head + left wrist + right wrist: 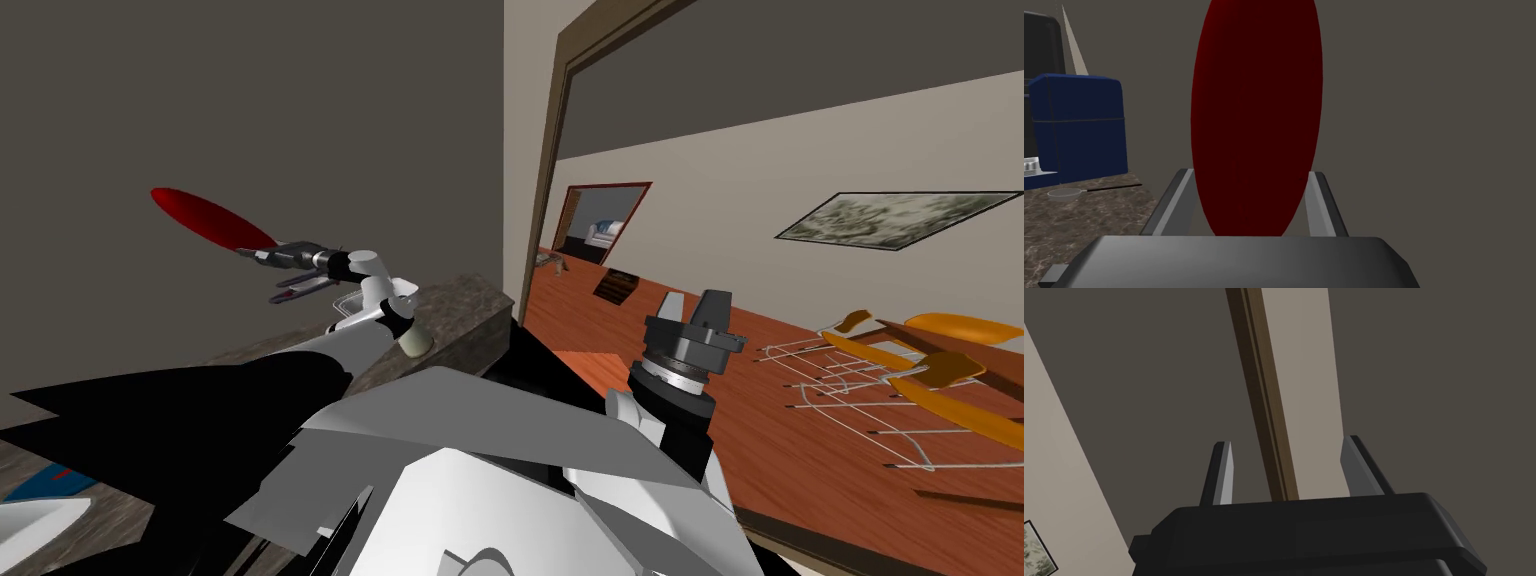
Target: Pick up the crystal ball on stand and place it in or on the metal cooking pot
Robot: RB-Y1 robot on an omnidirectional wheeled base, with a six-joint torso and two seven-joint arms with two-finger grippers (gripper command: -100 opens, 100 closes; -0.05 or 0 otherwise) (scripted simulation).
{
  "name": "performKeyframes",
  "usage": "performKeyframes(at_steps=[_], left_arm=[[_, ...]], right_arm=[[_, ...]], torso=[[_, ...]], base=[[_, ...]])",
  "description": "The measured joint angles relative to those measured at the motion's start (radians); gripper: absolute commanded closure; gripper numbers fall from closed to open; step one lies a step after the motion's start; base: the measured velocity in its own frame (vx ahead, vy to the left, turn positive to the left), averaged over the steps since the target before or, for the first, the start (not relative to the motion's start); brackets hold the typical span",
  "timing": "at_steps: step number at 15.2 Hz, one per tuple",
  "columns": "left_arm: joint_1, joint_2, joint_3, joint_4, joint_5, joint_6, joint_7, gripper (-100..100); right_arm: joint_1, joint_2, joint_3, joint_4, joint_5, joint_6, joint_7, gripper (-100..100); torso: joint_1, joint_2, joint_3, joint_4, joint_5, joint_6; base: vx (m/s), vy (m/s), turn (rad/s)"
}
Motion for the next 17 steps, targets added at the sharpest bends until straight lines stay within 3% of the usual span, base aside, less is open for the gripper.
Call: performKeyframes(at_steps=[3, 10, 11, 17], left_arm=[[0.019, -0.041, 0.030, -0.004, 0.032, 0.003, -0.057, 100], [0.061, -0.097, 0.040, 0.045, 0.058, -0.018, -0.068, 100], [0.062, -0.101, 0.040, 0.050, 0.059, -0.020, -0.068, -100], [0.047, -0.088, 0.038, 0.063, 0.059, -0.022, -0.069, -100]], right_arm=[[0.000, 0.000, 0.000, 0.000, 0.000, 0.000, 0.000, 0], [0.000, 0.000, 0.000, 0.000, 0.000, 0.000, 0.000, 0], [0.000, 0.000, 0.000, 0.000, 0.000, 0.000, 0.000, 0], [0.000, 0.000, 0.000, 0.000, 0.000, 0.000, 0.000, 0]], torso=[[0.008, -0.008, -0.008, -0.008, 0.013, 0.002], [0.031, -0.010, -0.011, -0.012, 0.024, -0.002], [0.033, -0.010, -0.011, -0.012, 0.024, -0.002], [0.033, -0.005, -0.008, -0.010, 0.023, -0.003]], base=[[0.076, -0.028, -0.041], [0.044, 0.006, -0.005], [0.012, -0.001, -0.005], [-0.018, -0.012, 0.009]])
